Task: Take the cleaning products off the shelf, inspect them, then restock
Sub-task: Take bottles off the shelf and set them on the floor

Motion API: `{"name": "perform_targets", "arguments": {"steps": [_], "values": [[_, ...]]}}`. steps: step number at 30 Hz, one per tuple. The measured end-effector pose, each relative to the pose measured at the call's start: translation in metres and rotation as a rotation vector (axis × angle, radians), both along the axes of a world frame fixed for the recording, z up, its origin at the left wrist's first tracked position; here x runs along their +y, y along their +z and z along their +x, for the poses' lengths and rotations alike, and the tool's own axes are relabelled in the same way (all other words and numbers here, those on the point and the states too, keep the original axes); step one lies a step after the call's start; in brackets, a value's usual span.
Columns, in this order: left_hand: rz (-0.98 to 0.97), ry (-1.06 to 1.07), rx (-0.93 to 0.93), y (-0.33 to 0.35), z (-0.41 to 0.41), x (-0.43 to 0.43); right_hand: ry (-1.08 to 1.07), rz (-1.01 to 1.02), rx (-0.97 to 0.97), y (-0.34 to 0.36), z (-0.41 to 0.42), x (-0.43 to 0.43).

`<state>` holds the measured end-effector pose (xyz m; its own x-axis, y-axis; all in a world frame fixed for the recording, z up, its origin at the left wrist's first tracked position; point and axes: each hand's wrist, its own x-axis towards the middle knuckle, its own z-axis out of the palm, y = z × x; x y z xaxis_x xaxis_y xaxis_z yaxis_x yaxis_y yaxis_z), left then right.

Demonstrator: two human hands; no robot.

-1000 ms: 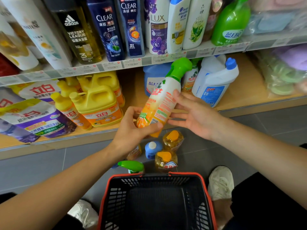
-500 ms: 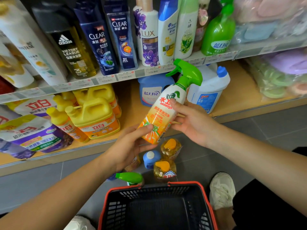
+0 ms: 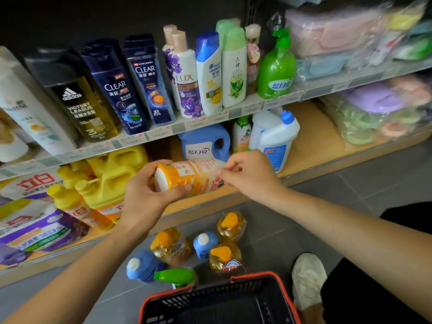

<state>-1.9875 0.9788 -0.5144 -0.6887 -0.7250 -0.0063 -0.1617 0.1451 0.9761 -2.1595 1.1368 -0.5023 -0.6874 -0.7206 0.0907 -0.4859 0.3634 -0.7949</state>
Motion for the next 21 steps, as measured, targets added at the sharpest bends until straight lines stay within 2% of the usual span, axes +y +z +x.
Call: {"name": "perform_targets", "arguments": {"steps": [2, 4, 6, 8, 15, 21], "values": [[-0.088, -0.026, -0.002, 0.005, -0.003, 0.006, 0.132, -0.033, 0.115, 0.005, -0.001, -0.002], [-0.157, -0.054, 0.022, 0.012, -0.007, 0.01, 0.273, 0.055, 0.183, 0.003, -0.003, -0.003], [-0.217, -0.091, 0.048, 0.02, -0.009, 0.012, 0.353, 0.11, 0.187, 0.001, 0.0, -0.005], [-0.288, -0.151, 0.063, 0.025, -0.008, 0.015, 0.395, 0.057, 0.123, -0.002, 0.002, -0.006], [-0.595, -0.272, 0.167, 0.03, -0.001, 0.023, 0.358, -0.165, -0.157, -0.008, 0.002, -0.002], [-0.738, -0.39, 0.261, 0.023, 0.003, 0.027, 0.342, -0.225, -0.15, -0.007, 0.005, -0.003]]}}
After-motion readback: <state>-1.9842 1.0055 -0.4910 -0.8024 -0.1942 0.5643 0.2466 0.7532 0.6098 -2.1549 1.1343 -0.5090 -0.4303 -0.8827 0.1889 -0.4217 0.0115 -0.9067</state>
